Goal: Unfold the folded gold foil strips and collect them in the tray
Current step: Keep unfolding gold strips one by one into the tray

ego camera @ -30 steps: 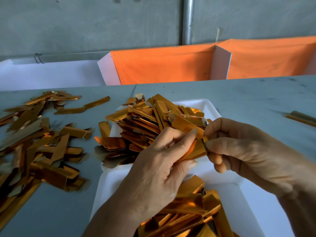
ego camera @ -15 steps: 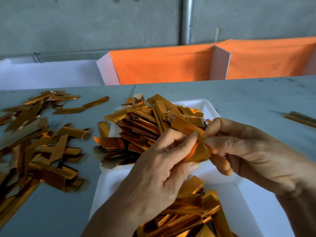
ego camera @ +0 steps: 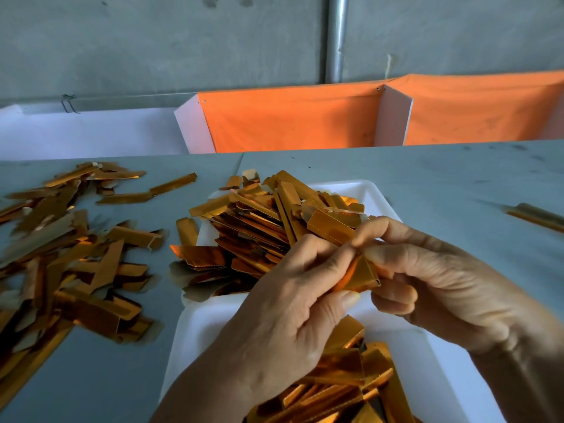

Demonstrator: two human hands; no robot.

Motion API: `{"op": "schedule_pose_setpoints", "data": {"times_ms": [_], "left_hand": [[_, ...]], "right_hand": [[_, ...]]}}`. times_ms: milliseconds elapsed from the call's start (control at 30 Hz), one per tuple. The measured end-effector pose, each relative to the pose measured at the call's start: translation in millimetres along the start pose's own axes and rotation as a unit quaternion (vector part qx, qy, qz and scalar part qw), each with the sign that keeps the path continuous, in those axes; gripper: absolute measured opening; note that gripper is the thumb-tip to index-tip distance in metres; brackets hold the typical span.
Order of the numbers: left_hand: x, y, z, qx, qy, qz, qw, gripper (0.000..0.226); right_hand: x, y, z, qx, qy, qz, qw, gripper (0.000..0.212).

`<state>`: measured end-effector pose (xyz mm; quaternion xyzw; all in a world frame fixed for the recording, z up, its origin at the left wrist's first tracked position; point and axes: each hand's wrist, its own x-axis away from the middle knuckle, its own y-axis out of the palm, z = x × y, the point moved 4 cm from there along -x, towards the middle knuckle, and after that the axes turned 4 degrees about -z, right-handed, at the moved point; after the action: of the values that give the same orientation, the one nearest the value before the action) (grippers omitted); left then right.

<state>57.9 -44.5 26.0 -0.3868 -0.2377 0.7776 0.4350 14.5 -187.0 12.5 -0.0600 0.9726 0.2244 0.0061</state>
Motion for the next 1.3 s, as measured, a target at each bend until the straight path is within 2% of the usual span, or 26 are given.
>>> {"op": "schedule_pose_setpoints", "data": {"times_ms": [67, 200, 333, 433, 667, 800, 1067, 1300], "left_hand": [[-0.5, 1.1, 0.3, -0.042, -0.002, 0.008, 0.999, 0.047], [-1.7, 3.0, 0.1, -0.08, -0.011, 0.007, 0.997, 0.051], [-1.7, 5.6, 0.9, -0.165, -0.019, -0.004, 0.986, 0.05], [-2.9, 4.5, 2.0, -0.185, -0.022, -0.002, 0.982, 0.051], [-3.6, 2.2, 8.3, -0.128, -0.005, 0.009, 0.992, 0.054], [-3.3, 0.7, 9.3, -0.082, 0.003, 0.024, 0.996, 0.051], [-2.6, -1.7, 9.2, -0.052, 0.012, 0.034, 0.998, 0.05], [-2.9, -0.8, 4.5, 0.008, -0.006, 0.046, 0.999, 0.049]], "right_hand": [[0.5, -1.8, -1.9, 0.043, -0.001, 0.03, 0.999, 0.017], [2.8, -5.1, -5.5, 0.116, -0.004, 0.039, 0.992, 0.029], [1.7, -12.3, -3.2, 0.182, -0.002, 0.036, 0.983, 0.032], [-1.2, -16.8, -0.6, 0.134, -0.015, 0.028, 0.991, 0.038], [0.0, -9.6, 1.1, -0.009, -0.015, -0.036, 0.999, 0.048], [1.5, -3.5, 2.4, -0.07, -0.007, -0.034, 0.997, 0.05], [-2.3, 2.7, 6.3, -0.046, 0.022, -0.073, 0.996, 0.029], [-5.0, -0.6, 11.6, -0.06, 0.021, -0.031, 0.997, 0.04]]}}
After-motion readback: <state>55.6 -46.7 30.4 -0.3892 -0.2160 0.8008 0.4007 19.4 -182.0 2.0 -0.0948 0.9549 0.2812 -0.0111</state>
